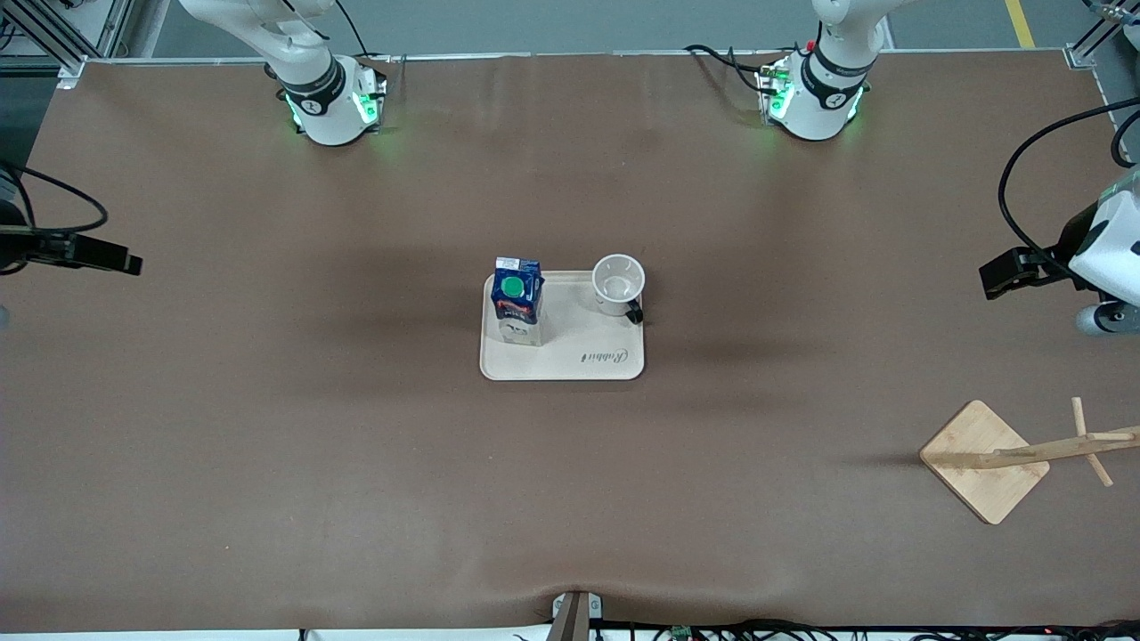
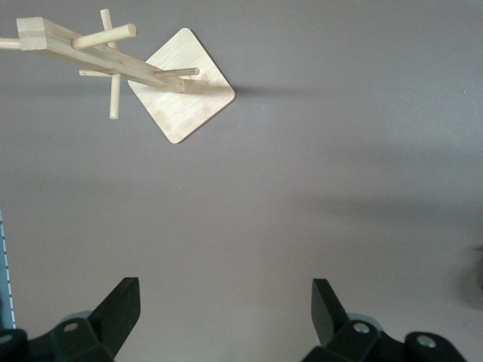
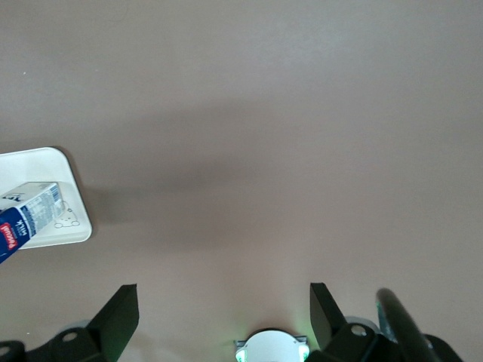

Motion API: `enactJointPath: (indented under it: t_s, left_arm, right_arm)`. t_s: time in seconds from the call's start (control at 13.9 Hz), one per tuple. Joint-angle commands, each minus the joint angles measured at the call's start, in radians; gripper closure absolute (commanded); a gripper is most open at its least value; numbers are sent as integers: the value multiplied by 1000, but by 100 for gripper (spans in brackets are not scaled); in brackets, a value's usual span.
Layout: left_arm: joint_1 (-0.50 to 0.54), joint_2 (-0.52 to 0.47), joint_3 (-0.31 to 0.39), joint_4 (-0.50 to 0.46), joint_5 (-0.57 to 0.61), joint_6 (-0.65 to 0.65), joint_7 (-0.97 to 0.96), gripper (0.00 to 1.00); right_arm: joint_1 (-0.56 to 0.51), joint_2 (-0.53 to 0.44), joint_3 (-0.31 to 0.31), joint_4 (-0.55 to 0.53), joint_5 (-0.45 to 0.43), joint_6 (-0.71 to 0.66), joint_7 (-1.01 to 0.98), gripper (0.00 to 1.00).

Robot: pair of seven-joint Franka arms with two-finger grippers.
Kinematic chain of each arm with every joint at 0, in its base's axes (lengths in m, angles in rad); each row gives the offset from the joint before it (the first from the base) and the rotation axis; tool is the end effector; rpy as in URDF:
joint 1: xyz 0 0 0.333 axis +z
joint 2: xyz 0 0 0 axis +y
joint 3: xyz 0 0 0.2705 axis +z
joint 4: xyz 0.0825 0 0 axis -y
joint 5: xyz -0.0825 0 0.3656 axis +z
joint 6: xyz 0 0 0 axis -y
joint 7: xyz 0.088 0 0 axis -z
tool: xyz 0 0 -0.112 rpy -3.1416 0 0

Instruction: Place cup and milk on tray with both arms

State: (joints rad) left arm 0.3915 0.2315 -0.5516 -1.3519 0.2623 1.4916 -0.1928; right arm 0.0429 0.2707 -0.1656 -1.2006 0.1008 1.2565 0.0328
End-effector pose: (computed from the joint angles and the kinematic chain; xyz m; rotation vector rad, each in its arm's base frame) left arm 0.5813 -0.0284 0.5538 -2.9907 -0.0812 0.0507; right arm 0.5675 -0.0428 0.5637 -3.0544 0.2038 0.3211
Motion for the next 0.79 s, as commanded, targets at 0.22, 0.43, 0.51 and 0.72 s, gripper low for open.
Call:
enactJointPath:
  t_s: [0.22,0.43,0.51,0.72]
  left_arm:
    - [12,-37,-5,-27,-18,-7,-1,0]
    - [12,-37,-5,-27,-18,-8,-1,0]
    - [12,-37,-5,-27,-18,-8,-1,0]
    - [12,-34,-7,-29,-18,-8,-1,0]
  right_arm:
    - [-9,-380,23,-482,-115,245,-105,0]
    - [15,-372,44,-388,-133,235,-96,0]
    - [12,-364,46,-386,-135,221,-99,0]
    - [12,-357,46,-357,-122,219,-100,0]
